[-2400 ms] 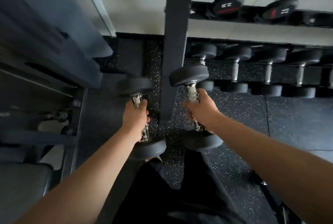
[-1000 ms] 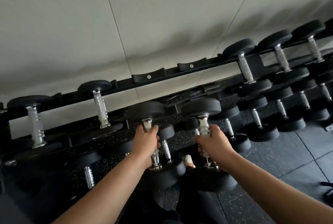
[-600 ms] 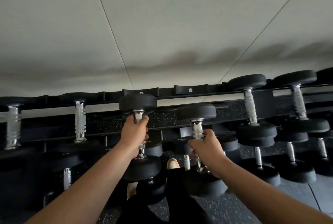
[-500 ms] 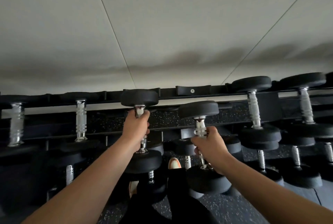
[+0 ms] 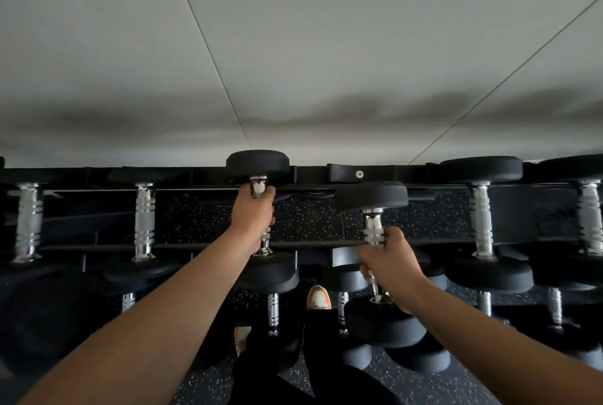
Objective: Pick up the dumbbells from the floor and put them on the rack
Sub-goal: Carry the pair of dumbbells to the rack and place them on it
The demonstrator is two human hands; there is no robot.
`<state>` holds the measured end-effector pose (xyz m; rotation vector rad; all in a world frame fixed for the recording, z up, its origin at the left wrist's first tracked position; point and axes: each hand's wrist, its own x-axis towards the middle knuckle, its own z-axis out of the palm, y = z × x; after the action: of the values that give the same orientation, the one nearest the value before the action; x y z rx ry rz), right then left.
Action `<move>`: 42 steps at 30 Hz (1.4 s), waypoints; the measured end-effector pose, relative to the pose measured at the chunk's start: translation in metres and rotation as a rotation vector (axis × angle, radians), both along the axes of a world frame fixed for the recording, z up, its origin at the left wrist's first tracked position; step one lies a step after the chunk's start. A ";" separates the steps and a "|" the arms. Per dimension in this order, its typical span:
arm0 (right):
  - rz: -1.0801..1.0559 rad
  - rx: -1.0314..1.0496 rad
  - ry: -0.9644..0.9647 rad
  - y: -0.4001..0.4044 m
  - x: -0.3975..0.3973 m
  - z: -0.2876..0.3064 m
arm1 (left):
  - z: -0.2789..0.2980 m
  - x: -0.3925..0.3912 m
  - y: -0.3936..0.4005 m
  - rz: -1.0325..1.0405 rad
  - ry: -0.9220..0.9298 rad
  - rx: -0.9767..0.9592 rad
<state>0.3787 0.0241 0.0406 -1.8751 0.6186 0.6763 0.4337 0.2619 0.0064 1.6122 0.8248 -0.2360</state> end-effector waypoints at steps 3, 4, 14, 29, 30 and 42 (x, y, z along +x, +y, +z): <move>-0.013 -0.008 -0.011 0.001 0.009 -0.005 | -0.009 0.006 -0.002 -0.011 0.001 0.014; -0.015 -0.019 -0.015 0.001 0.013 -0.008 | -0.012 0.006 -0.002 -0.008 -0.005 0.023; -0.102 0.007 -0.018 0.012 0.064 -0.040 | -0.027 0.004 0.002 -0.123 0.017 0.245; 0.018 -0.063 -0.015 0.006 0.066 -0.056 | -0.035 0.002 -0.001 -0.200 0.012 0.445; 0.034 -0.082 -0.014 0.007 0.066 -0.055 | -0.034 0.002 -0.001 -0.198 0.015 0.445; 0.177 -0.247 0.046 0.022 0.063 -0.024 | -0.007 -0.022 -0.010 -0.271 0.058 0.450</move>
<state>0.4420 0.0465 0.0166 -2.1670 0.5920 0.7883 0.4119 0.2515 -0.0003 2.1530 0.7342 -0.3056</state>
